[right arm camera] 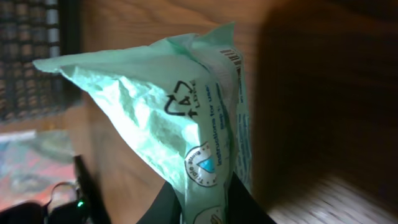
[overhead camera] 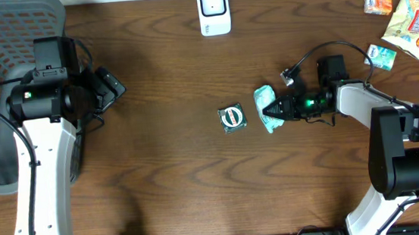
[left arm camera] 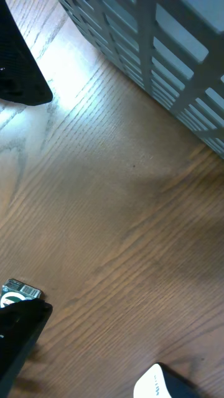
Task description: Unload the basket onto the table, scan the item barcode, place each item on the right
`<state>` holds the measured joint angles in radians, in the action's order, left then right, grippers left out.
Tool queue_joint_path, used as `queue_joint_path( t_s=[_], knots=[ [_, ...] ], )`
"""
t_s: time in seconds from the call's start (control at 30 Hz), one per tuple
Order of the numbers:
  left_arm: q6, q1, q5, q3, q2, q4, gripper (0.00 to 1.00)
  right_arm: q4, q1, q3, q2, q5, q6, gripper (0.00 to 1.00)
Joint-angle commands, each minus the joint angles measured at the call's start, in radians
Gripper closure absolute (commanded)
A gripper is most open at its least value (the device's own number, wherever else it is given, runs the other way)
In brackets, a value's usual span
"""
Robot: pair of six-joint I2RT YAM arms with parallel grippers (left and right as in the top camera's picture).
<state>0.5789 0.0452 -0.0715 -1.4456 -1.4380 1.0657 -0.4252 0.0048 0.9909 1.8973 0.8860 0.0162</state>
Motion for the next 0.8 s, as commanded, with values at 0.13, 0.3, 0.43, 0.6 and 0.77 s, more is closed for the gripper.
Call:
queue_joint_path(
  t_s=[0.13,0.3,0.43,0.6,0.77],
  knots=[
    [0.001,0.005,0.013,0.001,-0.001,0.000,0.02,-0.016,-0.013,0.017,0.003,-0.347,0.079,0.48],
    [0.001,0.005,0.013,0.001,0.000,0.000,0.02,-0.151,-0.035,0.138,-0.007,-0.457,0.080,0.48],
    [0.001,0.005,0.013,0.001,-0.001,0.000,0.02,-0.254,-0.037,0.240,-0.016,-0.470,0.080,0.40],
    [0.001,0.005,0.013,0.001,-0.001,0.000,0.02,-0.291,-0.035,0.269,-0.016,-0.317,0.081,0.39],
    [0.001,0.005,0.013,0.001,-0.001,0.000,0.02,-0.351,-0.023,0.267,-0.016,-0.311,0.080,0.41]
  ],
)
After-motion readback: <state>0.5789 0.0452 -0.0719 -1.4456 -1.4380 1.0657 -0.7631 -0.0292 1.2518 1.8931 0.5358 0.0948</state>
